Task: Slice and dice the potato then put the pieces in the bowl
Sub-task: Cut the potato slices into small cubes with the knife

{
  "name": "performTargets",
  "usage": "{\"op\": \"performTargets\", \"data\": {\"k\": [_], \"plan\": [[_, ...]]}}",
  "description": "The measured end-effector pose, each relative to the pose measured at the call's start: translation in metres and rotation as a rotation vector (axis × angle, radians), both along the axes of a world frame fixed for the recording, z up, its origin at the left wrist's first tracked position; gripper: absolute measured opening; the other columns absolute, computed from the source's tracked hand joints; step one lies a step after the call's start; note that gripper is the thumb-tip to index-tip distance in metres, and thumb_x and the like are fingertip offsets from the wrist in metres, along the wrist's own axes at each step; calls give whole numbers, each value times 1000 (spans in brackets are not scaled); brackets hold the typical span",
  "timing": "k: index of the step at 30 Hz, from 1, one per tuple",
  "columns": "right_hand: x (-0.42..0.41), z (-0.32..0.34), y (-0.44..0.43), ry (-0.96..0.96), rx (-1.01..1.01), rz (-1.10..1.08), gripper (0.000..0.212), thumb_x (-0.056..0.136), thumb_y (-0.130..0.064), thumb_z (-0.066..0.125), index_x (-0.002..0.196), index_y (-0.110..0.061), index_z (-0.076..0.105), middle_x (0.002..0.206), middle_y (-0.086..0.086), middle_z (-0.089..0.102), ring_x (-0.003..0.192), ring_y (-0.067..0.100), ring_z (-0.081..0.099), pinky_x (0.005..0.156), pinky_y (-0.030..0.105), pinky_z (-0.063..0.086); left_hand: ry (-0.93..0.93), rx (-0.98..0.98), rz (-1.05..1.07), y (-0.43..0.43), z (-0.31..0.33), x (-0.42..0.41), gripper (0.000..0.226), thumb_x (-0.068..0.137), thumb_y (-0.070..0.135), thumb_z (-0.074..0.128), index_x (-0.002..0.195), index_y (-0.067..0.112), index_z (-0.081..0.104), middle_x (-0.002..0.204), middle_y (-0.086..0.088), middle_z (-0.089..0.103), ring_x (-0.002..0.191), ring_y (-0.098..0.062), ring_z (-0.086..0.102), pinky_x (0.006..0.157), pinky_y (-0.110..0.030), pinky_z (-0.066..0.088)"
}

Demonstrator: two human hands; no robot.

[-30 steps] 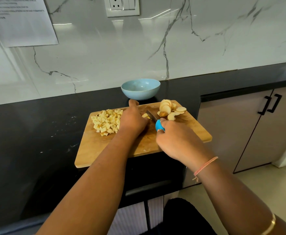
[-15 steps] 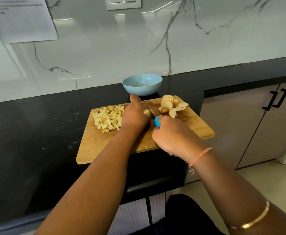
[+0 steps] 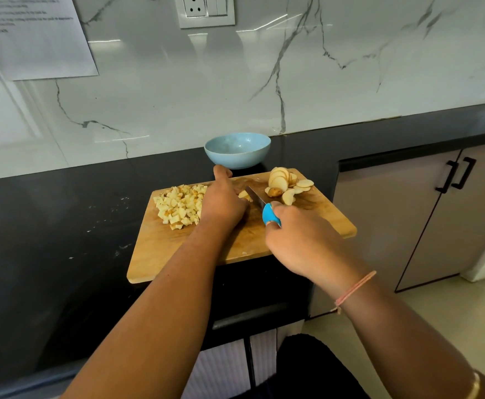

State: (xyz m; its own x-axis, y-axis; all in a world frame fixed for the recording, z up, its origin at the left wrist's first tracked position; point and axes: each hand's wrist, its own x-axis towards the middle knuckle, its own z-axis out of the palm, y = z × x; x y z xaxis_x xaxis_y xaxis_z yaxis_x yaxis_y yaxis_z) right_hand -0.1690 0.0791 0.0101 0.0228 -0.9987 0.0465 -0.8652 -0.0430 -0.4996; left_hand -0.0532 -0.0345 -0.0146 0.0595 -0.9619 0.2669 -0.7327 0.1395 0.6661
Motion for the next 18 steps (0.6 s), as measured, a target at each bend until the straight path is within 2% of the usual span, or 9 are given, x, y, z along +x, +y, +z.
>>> {"op": "performTargets", "data": {"k": [5, 9, 11, 14, 16, 18], "plan": [[6, -2, -9, 26, 35, 17, 52, 100, -31, 32, 150, -28, 20, 84, -5, 48, 84, 16, 54, 65, 29, 43, 16, 6, -1, -2, -1, 1, 59, 81, 2, 66, 129, 14, 33, 101, -8, 63, 85, -17, 60, 65, -23, 45], [12, 0, -10, 69, 43, 14, 54, 99, -31, 33, 151, -25, 19, 94, 0, 53, 94, 21, 58, 72, 33, 48, 19, 0, -7, -2, -1, 1, 58, 82, 2, 65, 129, 13, 32, 98, -7, 64, 84, -16, 59, 58, -18, 41], [17, 4, -13, 110, 26, 10, 51, 98, -30, 36, 147, -21, 27, 91, -1, 50, 93, 20, 57, 72, 31, 46, 35, -16, -10, -1, -1, 1, 55, 82, 3, 63, 127, 12, 33, 95, -7, 64, 83, -17, 59, 58, -21, 38], [26, 12, -19, 141, 31, 16, 35, 95, -29, 42, 127, -15, 48, 79, -3, 43, 84, 19, 51, 68, 31, 41, 42, -37, -15, -1, -2, 1, 52, 83, 5, 63, 125, 12, 33, 93, -7, 64, 83, -19, 59, 62, -26, 39], [28, 19, -23, 158, 37, 11, 27, 95, -26, 43, 116, -14, 53, 73, -3, 39, 82, 19, 48, 66, 31, 38, 35, -55, -18, -1, -3, 1, 48, 84, 5, 61, 123, 11, 33, 93, -8, 64, 80, -20, 58, 62, -28, 41], [26, 25, -26, 171, 48, 18, 25, 94, -24, 43, 116, -15, 53, 73, -3, 38, 84, 19, 47, 68, 31, 37, 38, -60, -17, -2, -5, 1, 46, 85, 5, 59, 123, 10, 33, 93, -9, 64, 78, -19, 57, 59, -27, 41]]}}
